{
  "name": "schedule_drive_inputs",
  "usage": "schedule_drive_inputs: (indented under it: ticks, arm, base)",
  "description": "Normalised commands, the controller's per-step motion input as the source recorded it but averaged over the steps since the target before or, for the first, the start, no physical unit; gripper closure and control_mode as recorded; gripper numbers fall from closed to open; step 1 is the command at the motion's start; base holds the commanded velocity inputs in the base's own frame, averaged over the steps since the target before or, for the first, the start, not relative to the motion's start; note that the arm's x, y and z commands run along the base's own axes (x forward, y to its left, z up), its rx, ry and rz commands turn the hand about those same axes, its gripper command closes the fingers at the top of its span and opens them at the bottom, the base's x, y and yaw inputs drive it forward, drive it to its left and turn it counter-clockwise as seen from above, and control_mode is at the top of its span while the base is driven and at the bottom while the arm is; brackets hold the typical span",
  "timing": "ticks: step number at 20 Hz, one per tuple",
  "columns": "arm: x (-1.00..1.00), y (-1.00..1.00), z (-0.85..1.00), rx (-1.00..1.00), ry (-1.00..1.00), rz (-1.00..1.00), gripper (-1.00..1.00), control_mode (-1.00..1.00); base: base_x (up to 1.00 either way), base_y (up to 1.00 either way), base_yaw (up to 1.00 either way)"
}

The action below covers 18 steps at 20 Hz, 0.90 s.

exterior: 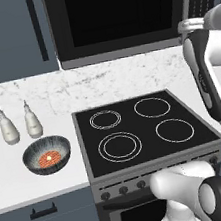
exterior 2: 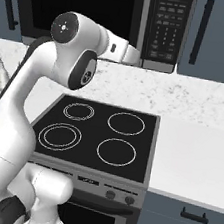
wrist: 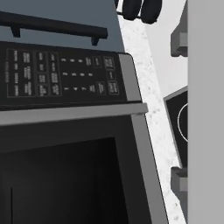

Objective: Open the microwave, place the bowl with waffle inside the microwave, then close the microwave door and turn it on.

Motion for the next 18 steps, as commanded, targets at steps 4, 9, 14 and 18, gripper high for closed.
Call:
schedule_drive_inputs:
  ticks: [4, 9, 14, 18]
  arm:
    - [0.36, -0.06, 0.00, 0.02, 0.00, 0.00, -1.00, -1.00]
    - [0.35, -0.02, 0.00, 0.02, 0.00, 0.00, -1.00, -1.00]
    - [0.32, -0.17, 0.00, 0.02, 0.00, 0.00, -1.00, -1.00]
    - [0.38, -0.15, -0.02, 0.02, 0.00, 0.01, -1.00, -1.00]
  base:
    - [0.00, 0.00, 0.00]
    - [0.00, 0.00, 0.00]
    - [0.00, 0.00, 0.00]
    - [0.00, 0.00, 0.00]
